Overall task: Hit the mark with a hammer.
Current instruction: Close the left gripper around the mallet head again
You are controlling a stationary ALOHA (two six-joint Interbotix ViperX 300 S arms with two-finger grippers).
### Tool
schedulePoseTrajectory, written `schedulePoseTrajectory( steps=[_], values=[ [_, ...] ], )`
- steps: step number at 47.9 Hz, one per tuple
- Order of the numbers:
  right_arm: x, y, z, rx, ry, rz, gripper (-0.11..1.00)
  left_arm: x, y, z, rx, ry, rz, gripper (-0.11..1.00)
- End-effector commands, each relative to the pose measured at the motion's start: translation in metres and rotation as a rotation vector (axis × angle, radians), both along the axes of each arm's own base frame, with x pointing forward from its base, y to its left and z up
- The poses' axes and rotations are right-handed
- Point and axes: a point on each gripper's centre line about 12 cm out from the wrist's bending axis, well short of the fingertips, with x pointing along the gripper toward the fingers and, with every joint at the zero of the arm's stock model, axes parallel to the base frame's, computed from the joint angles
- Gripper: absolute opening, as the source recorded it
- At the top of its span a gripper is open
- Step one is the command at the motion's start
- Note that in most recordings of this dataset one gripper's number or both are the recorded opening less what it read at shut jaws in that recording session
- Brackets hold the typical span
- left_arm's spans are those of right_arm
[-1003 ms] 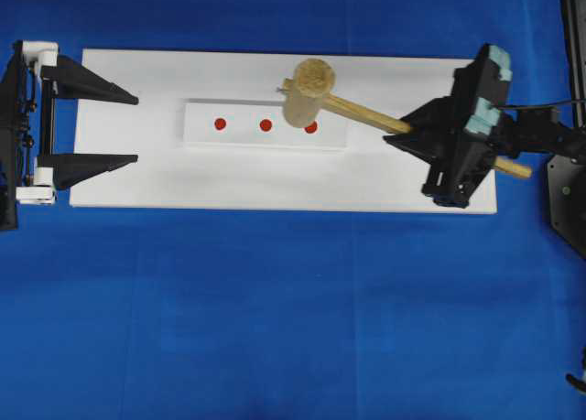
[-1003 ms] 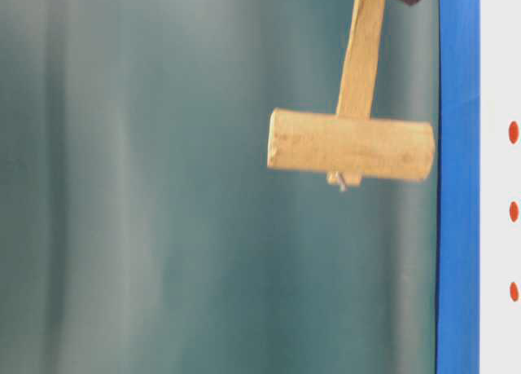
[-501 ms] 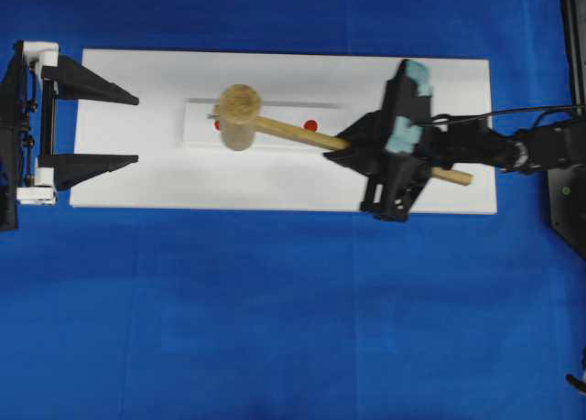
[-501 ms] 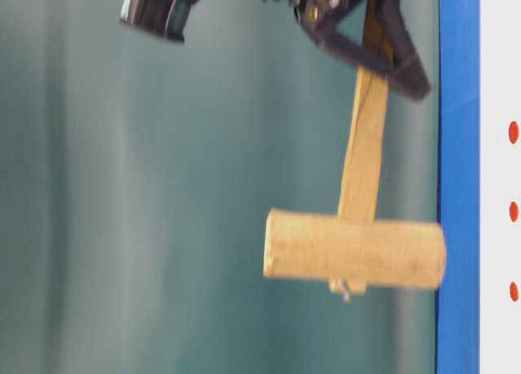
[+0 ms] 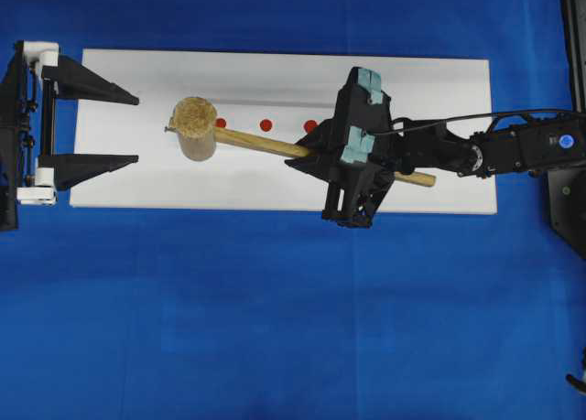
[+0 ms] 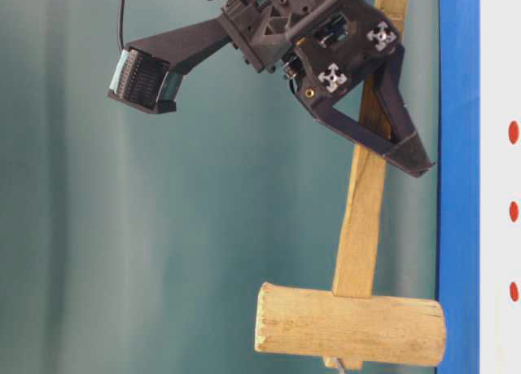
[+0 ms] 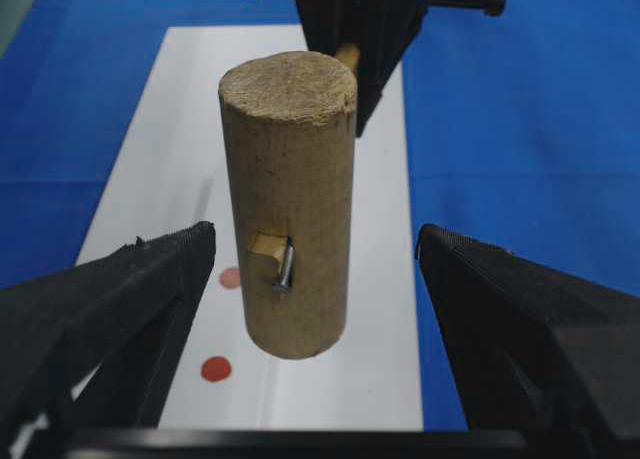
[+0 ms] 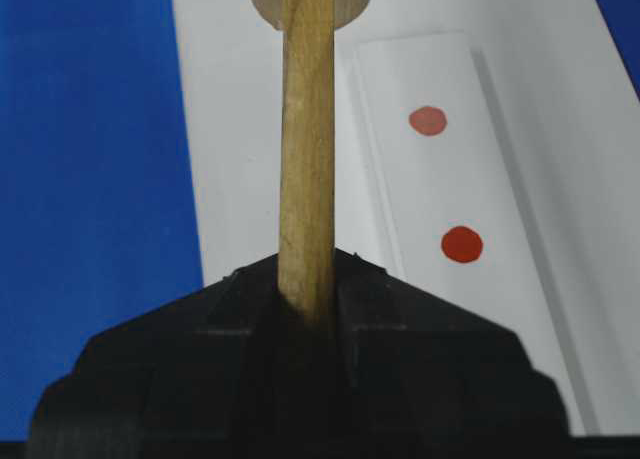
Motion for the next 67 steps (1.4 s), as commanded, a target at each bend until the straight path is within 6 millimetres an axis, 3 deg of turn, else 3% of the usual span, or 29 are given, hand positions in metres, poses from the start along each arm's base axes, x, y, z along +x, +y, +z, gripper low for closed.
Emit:
schedulePoseTrajectory(
  steps=[1,14,34,44,50,56,67],
  values=[
    [0.005,-0.001,0.016,-0.007,-0.045,0.000,0.02,0.002,0.002,0.005,-0.002,-0.017,0.009,0.80],
    [0.005,0.001,0.016,-0.007,-0.045,0.005,0.02,0.014,0.009,0.004,-0.006,-0.039,0.036,0.81],
    [0.004,0.001,0.016,-0.010,-0.043,0.007,0.02,0.083,0.014,-0.002,-0.018,0.019,0.034,0.87],
    [0.004,0.001,0.014,-0.008,-0.038,0.010,0.02,0.093,0.014,-0.006,-0.028,0.070,0.032,0.85],
    [0.004,0.001,0.014,-0.007,-0.038,0.009,0.02,0.092,0.012,-0.006,-0.046,0.069,0.031,0.77],
    [0.004,0.002,0.015,-0.007,-0.039,0.012,0.02,0.093,0.009,-0.007,-0.051,0.072,0.022,0.46],
    [0.005,0.004,0.015,-0.022,-0.035,0.047,0.02,0.094,0.004,-0.006,-0.052,0.067,0.008,0.45]
  ],
)
